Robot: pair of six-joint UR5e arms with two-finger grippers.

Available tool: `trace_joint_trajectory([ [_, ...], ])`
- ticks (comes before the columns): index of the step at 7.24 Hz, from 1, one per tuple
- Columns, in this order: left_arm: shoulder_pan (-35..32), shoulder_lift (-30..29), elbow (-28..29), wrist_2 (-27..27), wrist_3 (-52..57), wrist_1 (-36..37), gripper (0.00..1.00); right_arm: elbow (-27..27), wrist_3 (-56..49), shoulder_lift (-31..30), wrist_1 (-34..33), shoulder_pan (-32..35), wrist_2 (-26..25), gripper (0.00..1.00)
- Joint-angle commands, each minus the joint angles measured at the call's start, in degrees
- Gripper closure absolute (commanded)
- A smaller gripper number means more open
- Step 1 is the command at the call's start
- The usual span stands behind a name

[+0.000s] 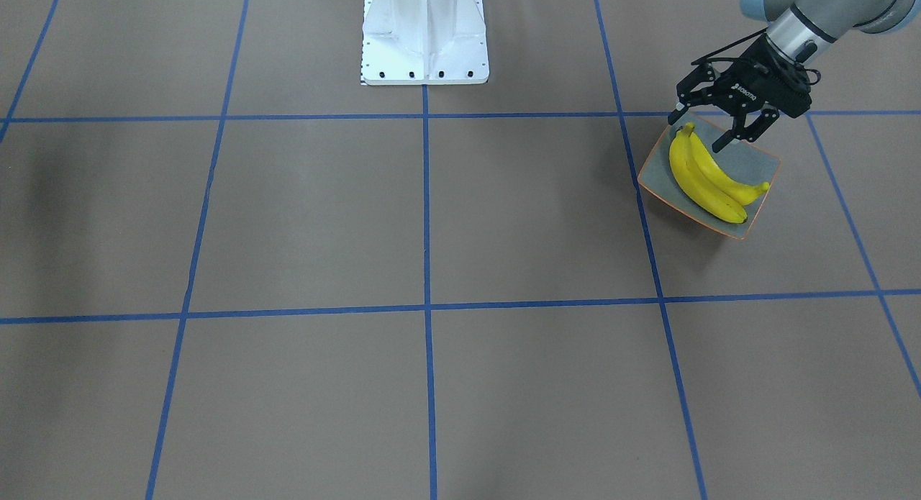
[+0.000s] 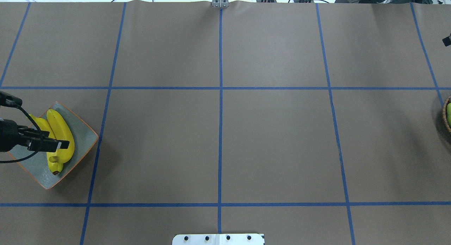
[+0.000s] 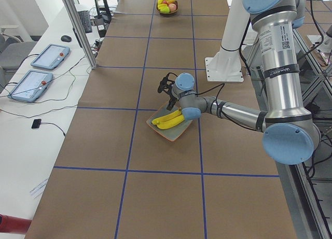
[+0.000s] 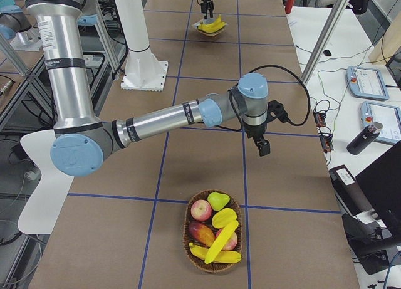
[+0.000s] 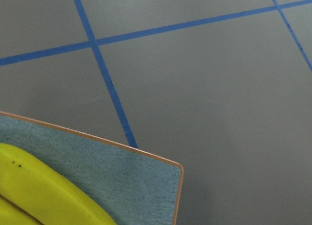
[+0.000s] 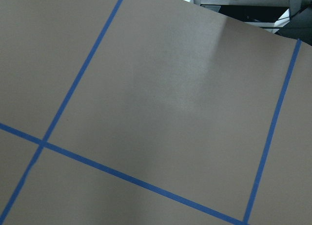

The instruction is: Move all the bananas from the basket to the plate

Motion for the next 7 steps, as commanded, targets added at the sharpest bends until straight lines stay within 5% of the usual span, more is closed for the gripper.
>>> trace_joint_trajectory([
  [1, -0.5, -0.9, -0.1, -0.6, -0.1, 0.1, 0.0, -4.8, -16.9, -2.8, 0.1, 3.4, -0.2, 0.0],
  [3, -0.5, -0.9, -0.2, -0.6, -0.1, 0.1, 0.0, -12.7, -25.4, -2.8, 3.7, 3.9, -0.2, 0.0],
  [5, -0.4, -1.0, -0.2, -0.5, -0.1, 0.1, 0.0, -26.9, -27.4, -2.5, 19.1, 4.0, -0.2, 0.0],
  [7, -0.4, -1.2, -0.2, -0.4, -0.1, 0.1, 0.0, -31.3, -30.8, -3.2, 21.2, 4.1, -0.2, 0.0],
])
